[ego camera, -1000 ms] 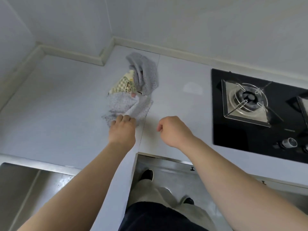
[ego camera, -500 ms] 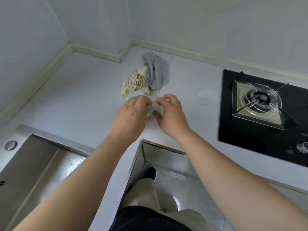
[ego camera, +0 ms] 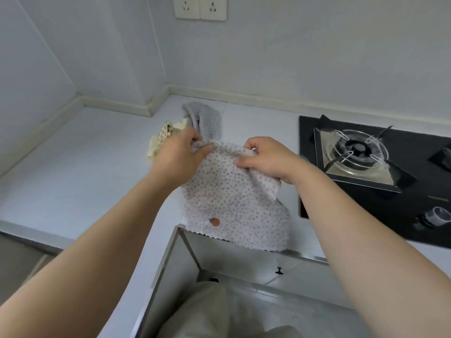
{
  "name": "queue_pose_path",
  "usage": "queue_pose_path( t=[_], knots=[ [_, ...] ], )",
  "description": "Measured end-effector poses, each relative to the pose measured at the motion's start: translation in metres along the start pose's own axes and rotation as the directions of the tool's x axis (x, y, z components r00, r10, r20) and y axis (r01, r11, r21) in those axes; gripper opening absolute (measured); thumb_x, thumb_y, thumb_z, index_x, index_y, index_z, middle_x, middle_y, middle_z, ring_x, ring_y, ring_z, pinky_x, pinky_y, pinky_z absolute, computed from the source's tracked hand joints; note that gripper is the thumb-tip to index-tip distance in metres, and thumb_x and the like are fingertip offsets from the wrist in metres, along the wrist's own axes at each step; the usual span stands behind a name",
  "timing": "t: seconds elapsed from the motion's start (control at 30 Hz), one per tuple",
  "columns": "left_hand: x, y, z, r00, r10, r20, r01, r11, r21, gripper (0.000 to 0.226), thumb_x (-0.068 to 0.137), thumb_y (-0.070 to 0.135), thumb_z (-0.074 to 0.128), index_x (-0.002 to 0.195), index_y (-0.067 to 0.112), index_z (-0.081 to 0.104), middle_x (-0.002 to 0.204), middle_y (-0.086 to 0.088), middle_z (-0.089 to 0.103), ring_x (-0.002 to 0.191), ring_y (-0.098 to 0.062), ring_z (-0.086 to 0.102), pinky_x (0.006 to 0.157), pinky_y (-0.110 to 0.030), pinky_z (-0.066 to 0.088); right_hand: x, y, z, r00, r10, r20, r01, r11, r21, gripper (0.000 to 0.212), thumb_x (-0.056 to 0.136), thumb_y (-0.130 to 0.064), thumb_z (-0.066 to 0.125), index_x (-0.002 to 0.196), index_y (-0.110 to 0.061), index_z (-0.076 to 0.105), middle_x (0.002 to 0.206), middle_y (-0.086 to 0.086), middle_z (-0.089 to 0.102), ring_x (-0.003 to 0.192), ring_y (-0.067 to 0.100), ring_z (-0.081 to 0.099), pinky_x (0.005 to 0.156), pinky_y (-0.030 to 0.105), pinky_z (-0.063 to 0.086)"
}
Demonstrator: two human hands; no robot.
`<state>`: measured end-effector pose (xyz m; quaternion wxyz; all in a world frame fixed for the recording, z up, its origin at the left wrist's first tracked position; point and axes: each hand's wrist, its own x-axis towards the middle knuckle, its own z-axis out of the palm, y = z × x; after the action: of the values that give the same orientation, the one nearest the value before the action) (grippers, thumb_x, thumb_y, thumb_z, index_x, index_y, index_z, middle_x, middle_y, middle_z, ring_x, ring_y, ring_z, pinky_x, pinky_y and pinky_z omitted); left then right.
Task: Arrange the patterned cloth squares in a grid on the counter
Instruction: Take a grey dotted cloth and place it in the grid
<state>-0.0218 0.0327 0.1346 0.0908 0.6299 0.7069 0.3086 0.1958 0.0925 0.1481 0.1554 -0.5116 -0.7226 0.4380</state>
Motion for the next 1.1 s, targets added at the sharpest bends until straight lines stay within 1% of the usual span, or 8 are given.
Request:
queue_pose_path(
  t=[0.07,0.17,0.37,0.5,0.6,0.87,0.97,1.1],
  knots=[
    [0.006,-0.012,0.027,0.996,0.08,0.043,-0.083,0.993,0.081,0.033,0.093,0.05,0.066,0.087,0.02,0.054,0.074,0.004,0.05,0.066,-0.017,0.049,0.053,-0.032,0.033,0.01,0.027,0.001,1.0,-0.005,-0.031,-0.001,0.98,-0.197,0.02,0.088,-0.027,0.076,0.097,-0.018,0.062,0.091,0.003,0.065,0.063,0.018,0.054,0.048,0.024,0.039],
    [0.014,-0.022,0.055,0.98,0.186,0.078,-0.195,0.973,0.128,0.029,0.095,0.042,0.067,0.08,0.021,0.053,0.078,0.002,0.047,0.072,-0.022,0.049,0.058,-0.033,0.031,0.019,0.052,0.001,0.991,-0.056,-0.121,-0.012,0.867,-0.498,0.029,0.09,-0.031,0.073,0.113,-0.017,0.063,0.106,-0.001,0.058,0.085,0.016,0.055,0.069,0.028,0.045],
    [0.021,-0.021,0.072,0.981,0.192,0.006,-0.191,0.974,0.124,0.016,0.103,0.025,0.056,0.104,0.009,0.054,0.083,-0.004,0.059,0.077,-0.029,0.057,0.061,-0.035,0.038,0.025,0.067,0.001,0.886,-0.187,-0.425,-0.144,0.761,-0.633,0.016,0.092,-0.02,0.062,0.108,-0.024,0.062,0.104,0.0,0.063,0.09,0.025,0.06,0.067,0.033,0.047],
    [-0.011,-0.009,0.072,0.993,0.11,-0.04,-0.115,0.978,-0.173,0.011,0.106,0.021,0.048,0.105,0.01,0.047,0.081,-0.01,0.068,0.068,-0.015,0.067,0.052,-0.028,0.048,-0.004,0.075,0.02,0.781,-0.231,-0.58,-0.177,0.808,-0.561,0.017,0.091,-0.012,0.055,0.106,-0.019,0.054,0.099,0.006,0.058,0.079,0.031,0.063,0.057,0.035,0.05],
    [-0.035,0.006,0.056,0.989,0.149,-0.006,-0.147,0.962,-0.232,0.013,0.107,0.026,0.045,0.105,0.013,0.046,0.082,-0.011,0.072,0.067,-0.013,0.07,0.057,-0.035,0.051,-0.041,0.073,0.021,0.75,-0.153,-0.644,-0.085,0.943,-0.323,0.018,0.083,-0.007,0.055,0.098,-0.016,0.057,0.097,0.009,0.061,0.087,0.038,0.067,0.072,0.05,0.06],
    [-0.082,0.057,0.023,0.869,0.378,0.32,-0.412,0.91,0.045,0.048,0.1,0.057,0.046,0.091,0.011,0.057,0.061,-0.003,0.069,0.055,-0.013,0.064,0.058,-0.032,0.044,-0.15,0.057,-0.012,0.931,0.076,-0.357,-0.141,0.977,-0.161,0.02,0.089,0.004,0.068,0.095,-0.012,0.058,0.089,0.015,0.056,0.072,0.027,0.067,0.076,0.046,0.064],
    [-0.089,0.061,0.019,0.776,0.372,0.509,-0.354,0.925,-0.136,0.066,0.093,0.064,0.05,0.086,-0.001,0.057,0.054,-0.011,0.064,0.051,-0.02,0.054,0.064,-0.033,0.045,-0.184,0.056,-0.021,0.966,0.2,-0.165,-0.224,0.964,-0.144,0.019,0.089,-0.005,0.075,0.102,-0.003,0.061,0.095,0.02,0.059,0.082,0.03,0.068,0.075,0.043,0.064],
    [-0.094,0.067,0.005,0.575,0.471,0.669,-0.274,0.881,-0.385,0.043,0.088,0.041,0.071,0.083,0.001,0.057,0.058,-0.016,0.056,0.053,-0.021,0.046,0.055,-0.028,0.037,-0.206,0.057,-0.031,0.956,0.292,0.019,-0.29,0.955,-0.07,0.037,0.092,-0.008,0.072,0.126,0.003,0.059,0.107,0.017,0.069,0.089,0.028,0.072,0.066,0.036,0.063]
  ],
)
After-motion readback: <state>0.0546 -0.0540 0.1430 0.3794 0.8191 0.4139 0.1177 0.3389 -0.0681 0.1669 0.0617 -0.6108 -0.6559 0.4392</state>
